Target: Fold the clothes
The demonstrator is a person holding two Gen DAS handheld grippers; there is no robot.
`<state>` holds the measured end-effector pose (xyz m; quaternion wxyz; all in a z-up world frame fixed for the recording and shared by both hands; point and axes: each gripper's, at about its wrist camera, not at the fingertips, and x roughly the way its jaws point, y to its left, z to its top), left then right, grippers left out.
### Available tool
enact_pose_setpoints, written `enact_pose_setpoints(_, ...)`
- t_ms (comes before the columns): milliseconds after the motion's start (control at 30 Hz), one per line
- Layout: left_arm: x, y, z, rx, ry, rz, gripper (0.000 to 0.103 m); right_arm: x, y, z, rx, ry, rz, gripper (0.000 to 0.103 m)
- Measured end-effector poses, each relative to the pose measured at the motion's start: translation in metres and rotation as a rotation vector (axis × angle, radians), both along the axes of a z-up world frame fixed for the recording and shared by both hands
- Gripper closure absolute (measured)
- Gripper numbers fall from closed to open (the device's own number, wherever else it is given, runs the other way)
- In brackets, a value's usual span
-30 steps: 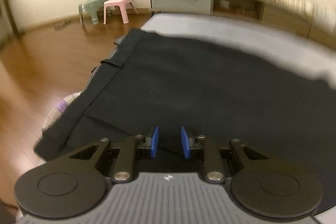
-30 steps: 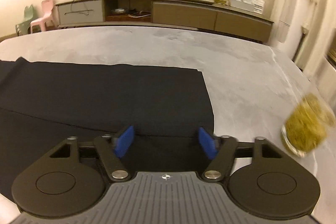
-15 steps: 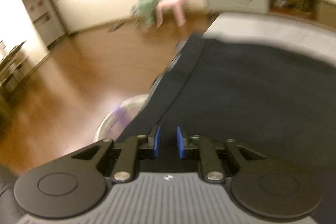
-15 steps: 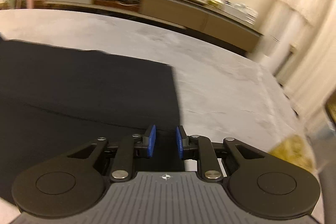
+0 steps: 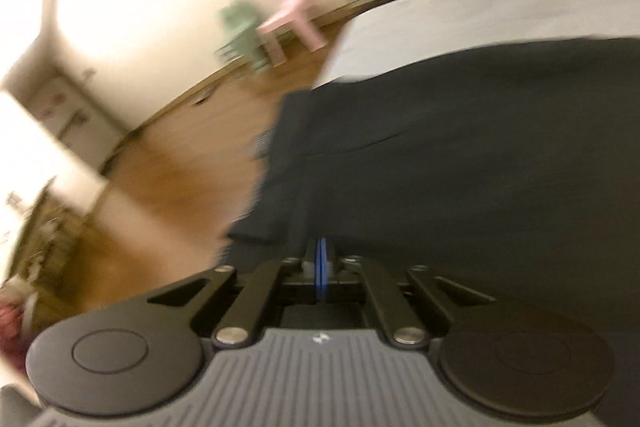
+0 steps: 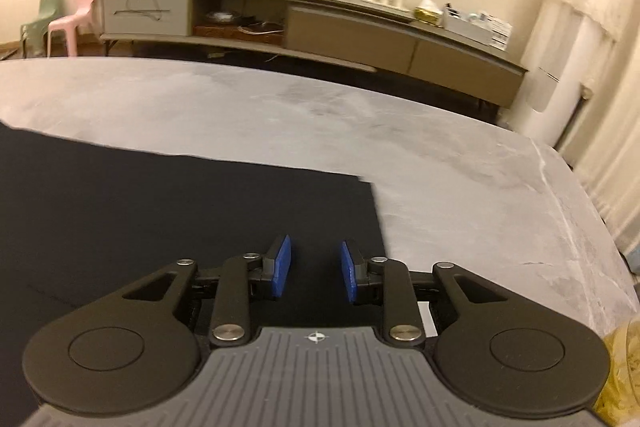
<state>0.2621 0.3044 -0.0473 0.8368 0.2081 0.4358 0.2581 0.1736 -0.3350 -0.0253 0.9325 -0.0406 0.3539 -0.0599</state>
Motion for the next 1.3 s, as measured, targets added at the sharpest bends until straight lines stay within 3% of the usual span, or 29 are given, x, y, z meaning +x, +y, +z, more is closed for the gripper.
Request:
enact_pose_setpoints(100, 0.002, 0.028, 0.013, -0.095, -0.038, 0.097, 0.102, 0.004, 0.0, -0.001, -0.01, 0.007, -0.002, 0.075)
enact_pose_setpoints(200, -0.006, 0.047, 0.029, -0.221, -0.094, 0.144, 0.093, 0.002, 0.005, 0.002, -0.069, 0.02, -0.01, 0.074)
enact_pose_setpoints(267, -0.017, 0.046, 0.05, -0.313, -0.159, 0.075, 0.089, -0.002, 0.007, 0.004, -0.121, 0.032, -0.03, 0.074)
enact_pose_setpoints(333, -0.033, 0.047, 0.063, -0.351, -0.178, -0.004, 0.088, -0.006, 0.015, 0.008, -0.169, 0.022, -0.047, 0.074)
enact_pose_setpoints(400, -0.041, 0.055, 0.062, -0.376, -0.156, -0.022, 0.088, -0.016, 0.031, 0.018, -0.144, -0.029, 0.016, 0.07)
enact_pose_setpoints(500, -0.047, 0.086, 0.043, -0.436, -0.086, 0.063, 0.088, -0.016, 0.055, 0.012, -0.086, -0.024, 0.131, 0.063)
enact_pose_setpoints(567, -0.06, 0.104, 0.04, -0.472, -0.125, 0.096, 0.078, -0.015, 0.07, 0.006, -0.058, -0.011, 0.205, 0.06)
enact_pose_setpoints(600, -0.063, 0.109, 0.042, -0.491, -0.127, 0.119, 0.081, -0.013, 0.072, 0.004, -0.04, -0.006, 0.219, 0.058)
enact_pose_setpoints(667, -0.069, 0.108, 0.05, -0.474, -0.129, 0.128, 0.086, -0.008, 0.057, 0.004, 0.013, -0.005, 0.167, 0.043)
enact_pose_setpoints(767, -0.075, 0.096, 0.066, -0.447, -0.138, 0.078, 0.084, -0.006, 0.029, 0.006, 0.112, 0.011, 0.066, 0.037)
enact_pose_setpoints(833, -0.082, 0.085, 0.072, -0.423, -0.139, 0.039, 0.083, -0.011, 0.021, 0.011, 0.121, 0.02, 0.01, 0.035)
enact_pose_setpoints(933, -0.092, 0.071, 0.076, -0.436, -0.137, -0.002, 0.083, -0.034, 0.008, 0.023, 0.18, -0.031, -0.054, 0.003)
enact_pose_setpoints(1100, -0.095, 0.04, 0.073, -0.449, -0.109, -0.102, 0.083, -0.064, -0.014, 0.022, 0.214, -0.009, -0.121, 0.002)
enact_pose_setpoints(1233, -0.089, 0.003, 0.058, -0.415, -0.031, -0.182, 0.082, -0.068, -0.017, 0.006, 0.226, 0.033, -0.093, 0.003)
enact_pose_setpoints(1300, -0.084, -0.01, 0.049, -0.4, 0.003, -0.203, 0.082, -0.07, -0.014, -0.002, 0.173, 0.042, -0.07, 0.003)
